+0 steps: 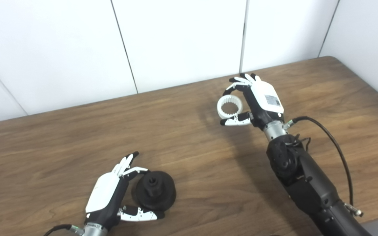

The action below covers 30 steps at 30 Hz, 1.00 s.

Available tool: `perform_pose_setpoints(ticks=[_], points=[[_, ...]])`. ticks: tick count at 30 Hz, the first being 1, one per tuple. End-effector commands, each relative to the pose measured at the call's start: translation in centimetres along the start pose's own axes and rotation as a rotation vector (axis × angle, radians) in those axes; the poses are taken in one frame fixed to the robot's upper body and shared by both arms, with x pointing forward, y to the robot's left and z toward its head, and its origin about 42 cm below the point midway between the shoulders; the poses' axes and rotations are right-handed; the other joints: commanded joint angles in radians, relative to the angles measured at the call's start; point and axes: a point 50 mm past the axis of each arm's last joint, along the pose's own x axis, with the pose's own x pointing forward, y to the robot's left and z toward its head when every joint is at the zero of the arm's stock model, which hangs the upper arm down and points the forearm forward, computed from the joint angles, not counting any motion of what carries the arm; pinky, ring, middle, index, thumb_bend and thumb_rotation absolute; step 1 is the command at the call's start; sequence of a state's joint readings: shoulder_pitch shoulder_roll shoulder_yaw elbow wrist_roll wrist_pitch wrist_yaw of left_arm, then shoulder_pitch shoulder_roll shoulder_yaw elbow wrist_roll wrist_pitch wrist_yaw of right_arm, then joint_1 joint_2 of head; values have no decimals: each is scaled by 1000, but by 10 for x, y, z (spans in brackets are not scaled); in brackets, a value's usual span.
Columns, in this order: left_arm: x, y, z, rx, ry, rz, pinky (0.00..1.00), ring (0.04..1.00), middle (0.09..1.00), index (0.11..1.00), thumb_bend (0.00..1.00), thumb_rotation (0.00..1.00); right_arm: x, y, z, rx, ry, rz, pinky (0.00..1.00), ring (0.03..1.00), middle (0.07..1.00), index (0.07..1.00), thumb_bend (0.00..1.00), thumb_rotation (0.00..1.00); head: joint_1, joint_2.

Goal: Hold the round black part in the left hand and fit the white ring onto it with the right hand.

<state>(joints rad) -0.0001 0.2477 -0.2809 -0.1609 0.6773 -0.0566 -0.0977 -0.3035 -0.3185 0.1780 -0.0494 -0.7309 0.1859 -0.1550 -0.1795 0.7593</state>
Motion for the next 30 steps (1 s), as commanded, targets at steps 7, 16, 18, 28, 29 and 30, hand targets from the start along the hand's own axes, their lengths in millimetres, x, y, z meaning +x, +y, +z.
perform_pose_setpoints(ticks=[7, 16, 18, 28, 29, 30], points=[[11, 7, 6, 48, -1, 18, 997, 1000, 1000, 614, 929, 297, -3, -24, 31, 72, -115, -74, 1000, 917, 838, 483, 519, 142, 73, 15], [18, 1, 16, 25, -3, 27, 988, 1000, 1000, 612, 931, 311, -20, -29, 41, 102, -177, -56, 1000, 928, 836, 483, 520, 140, 183, 29], [19, -1, 18, 24, -1, 27, 989, 1000, 1000, 612, 933, 319, -24, -30, 45, 114, -194, -51, 1000, 929, 833, 483, 520, 139, 200, 32], [23, -3, 20, 28, -2, 34, 1000, 1000, 1000, 614, 942, 326, -44, -30, 67, 173, -268, -19, 1000, 917, 826, 482, 521, 137, 220, 36], [23, -3, 20, 29, -1, 34, 1000, 1000, 1000, 615, 942, 325, -46, -30, 69, 179, -273, -17, 1000, 917, 828, 482, 520, 138, 216, 35], [23, -3, 20, 29, -1, 34, 999, 1000, 1000, 616, 942, 327, -48, -30, 71, 182, -276, -15, 1000, 918, 830, 482, 520, 139, 216, 35]])
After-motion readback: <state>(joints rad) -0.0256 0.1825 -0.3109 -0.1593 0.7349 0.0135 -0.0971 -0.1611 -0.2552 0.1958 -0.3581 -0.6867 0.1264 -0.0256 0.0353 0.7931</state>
